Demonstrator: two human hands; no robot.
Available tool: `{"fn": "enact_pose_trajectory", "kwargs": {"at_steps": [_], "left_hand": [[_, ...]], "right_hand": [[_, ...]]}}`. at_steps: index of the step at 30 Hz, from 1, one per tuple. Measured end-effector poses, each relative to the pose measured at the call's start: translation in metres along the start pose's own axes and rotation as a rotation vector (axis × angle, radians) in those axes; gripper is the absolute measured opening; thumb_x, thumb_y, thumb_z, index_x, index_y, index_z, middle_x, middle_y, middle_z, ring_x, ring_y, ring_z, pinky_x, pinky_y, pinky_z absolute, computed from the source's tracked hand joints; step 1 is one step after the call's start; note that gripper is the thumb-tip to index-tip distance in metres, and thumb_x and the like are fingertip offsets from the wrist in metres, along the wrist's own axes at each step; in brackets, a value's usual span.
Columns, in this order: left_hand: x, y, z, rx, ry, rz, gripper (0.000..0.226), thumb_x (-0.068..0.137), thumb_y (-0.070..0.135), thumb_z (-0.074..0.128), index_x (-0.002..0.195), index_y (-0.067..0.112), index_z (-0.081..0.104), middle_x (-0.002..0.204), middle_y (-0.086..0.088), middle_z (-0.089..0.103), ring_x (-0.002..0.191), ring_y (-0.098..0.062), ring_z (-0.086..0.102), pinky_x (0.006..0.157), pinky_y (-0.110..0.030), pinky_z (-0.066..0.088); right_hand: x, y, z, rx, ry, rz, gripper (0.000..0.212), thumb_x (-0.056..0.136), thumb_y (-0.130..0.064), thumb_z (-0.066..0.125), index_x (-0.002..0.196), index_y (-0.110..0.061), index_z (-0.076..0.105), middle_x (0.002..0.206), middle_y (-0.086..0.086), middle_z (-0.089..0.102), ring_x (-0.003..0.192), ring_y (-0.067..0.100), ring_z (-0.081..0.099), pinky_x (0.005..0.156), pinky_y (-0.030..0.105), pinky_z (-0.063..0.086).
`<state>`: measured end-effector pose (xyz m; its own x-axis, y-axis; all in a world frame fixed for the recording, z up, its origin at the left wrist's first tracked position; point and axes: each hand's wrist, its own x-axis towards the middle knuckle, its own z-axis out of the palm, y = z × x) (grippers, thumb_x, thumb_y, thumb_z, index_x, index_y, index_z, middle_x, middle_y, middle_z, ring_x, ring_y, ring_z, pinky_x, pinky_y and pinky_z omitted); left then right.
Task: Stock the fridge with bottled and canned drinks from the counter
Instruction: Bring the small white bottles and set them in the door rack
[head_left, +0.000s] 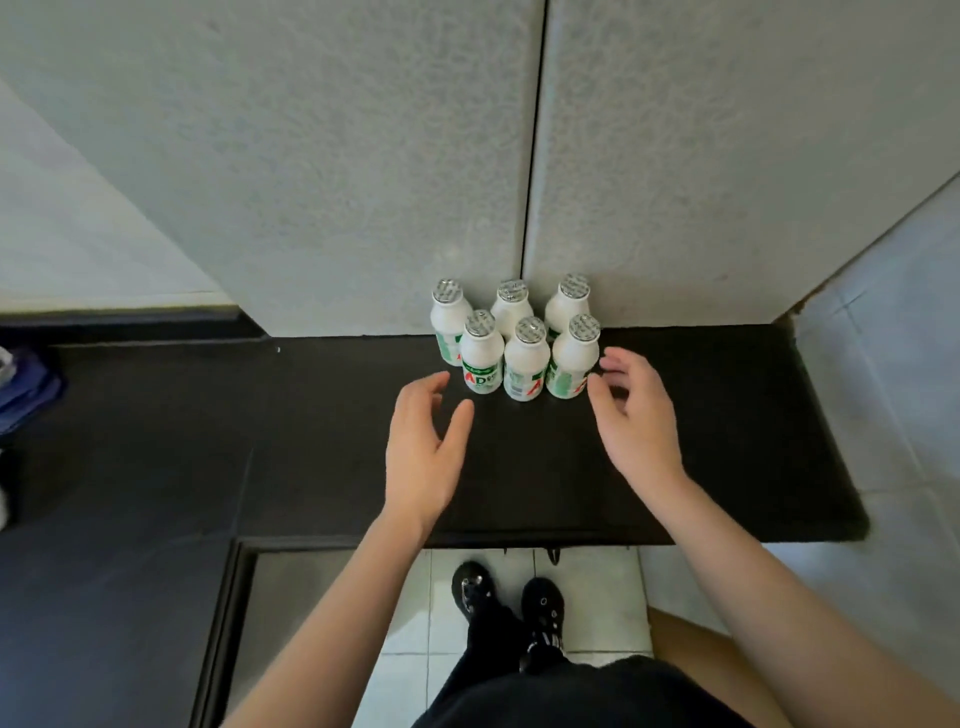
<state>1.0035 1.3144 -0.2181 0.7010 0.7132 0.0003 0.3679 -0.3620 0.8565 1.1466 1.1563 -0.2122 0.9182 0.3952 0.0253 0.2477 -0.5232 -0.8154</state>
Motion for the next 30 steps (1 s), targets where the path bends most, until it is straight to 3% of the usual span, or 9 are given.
{"fn": "enact_pose_trajectory", "kwargs": {"at_steps": [5, 11, 16, 21, 23, 27, 30], "left_hand": [[0.043, 0.016, 0.011, 0.029, -0.034, 0.114, 0.05, 0.092, 0.031, 0.057, 0.139, 0.021, 0.04, 0.136, 0.005, 0.044, 0.124, -0.013, 0.044, 0.099, -0.042, 0.045], [0.069, 0.021, 0.023, 0.028, -0.087, 0.147, 0.043, 0.093, 0.024, 0.058, 0.134, 0.021, 0.049, 0.129, 0.006, 0.055, 0.117, -0.009, 0.047, 0.096, -0.027, 0.04], [0.072, 0.015, 0.021, 0.125, -0.055, 0.201, 0.037, 0.093, 0.026, 0.058, 0.128, 0.018, 0.054, 0.113, 0.001, 0.063, 0.103, -0.015, 0.055, 0.084, -0.026, 0.041], [0.059, 0.006, 0.013, 0.099, 0.048, 0.145, 0.035, 0.093, 0.022, 0.058, 0.127, 0.015, 0.055, 0.108, 0.0, 0.064, 0.098, -0.016, 0.058, 0.082, -0.025, 0.042], [0.048, 0.003, 0.007, 0.08, 0.104, 0.123, 0.032, 0.094, 0.025, 0.056, 0.125, 0.02, 0.054, 0.11, 0.004, 0.063, 0.098, -0.014, 0.059, 0.083, -0.026, 0.043], [0.01, 0.005, -0.006, -0.048, 0.181, 0.023, 0.029, 0.091, 0.037, 0.048, 0.115, 0.054, 0.044, 0.109, 0.023, 0.058, 0.101, -0.005, 0.06, 0.085, -0.022, 0.047], [-0.02, 0.007, -0.014, -0.089, 0.249, -0.063, 0.034, 0.09, 0.037, 0.05, 0.109, 0.064, 0.041, 0.108, 0.031, 0.057, 0.098, 0.0, 0.06, 0.081, -0.01, 0.045]], "right_hand": [[0.024, -0.016, 0.017, -0.067, 0.048, -0.04, 0.046, 0.09, -0.033, 0.054, 0.133, -0.019, 0.045, 0.127, -0.002, 0.05, 0.115, 0.007, 0.049, 0.093, 0.026, 0.045], [0.035, -0.016, 0.024, -0.127, 0.088, -0.083, 0.041, 0.093, -0.033, 0.05, 0.129, -0.014, 0.048, 0.119, -0.004, 0.056, 0.107, 0.005, 0.052, 0.091, 0.023, 0.044], [0.035, -0.011, 0.032, -0.102, 0.103, -0.116, 0.037, 0.093, -0.035, 0.049, 0.123, -0.014, 0.048, 0.105, -0.007, 0.057, 0.092, 0.011, 0.057, 0.08, 0.032, 0.05], [0.04, -0.008, 0.027, -0.137, 0.087, -0.134, 0.038, 0.092, -0.04, 0.046, 0.122, -0.017, 0.049, 0.103, -0.013, 0.052, 0.091, 0.003, 0.054, 0.081, 0.027, 0.049], [0.039, -0.005, 0.025, -0.111, 0.073, -0.118, 0.041, 0.092, -0.04, 0.046, 0.125, -0.016, 0.048, 0.109, -0.009, 0.054, 0.098, 0.005, 0.054, 0.085, 0.029, 0.049], [0.03, 0.002, 0.018, -0.08, 0.07, -0.082, 0.042, 0.093, -0.032, 0.05, 0.129, -0.01, 0.046, 0.12, 0.005, 0.058, 0.108, 0.017, 0.057, 0.09, 0.039, 0.051], [0.012, 0.006, 0.01, -0.045, 0.07, -0.06, 0.042, 0.093, -0.035, 0.048, 0.127, -0.01, 0.047, 0.117, 0.006, 0.059, 0.106, 0.02, 0.059, 0.086, 0.036, 0.052]]}}
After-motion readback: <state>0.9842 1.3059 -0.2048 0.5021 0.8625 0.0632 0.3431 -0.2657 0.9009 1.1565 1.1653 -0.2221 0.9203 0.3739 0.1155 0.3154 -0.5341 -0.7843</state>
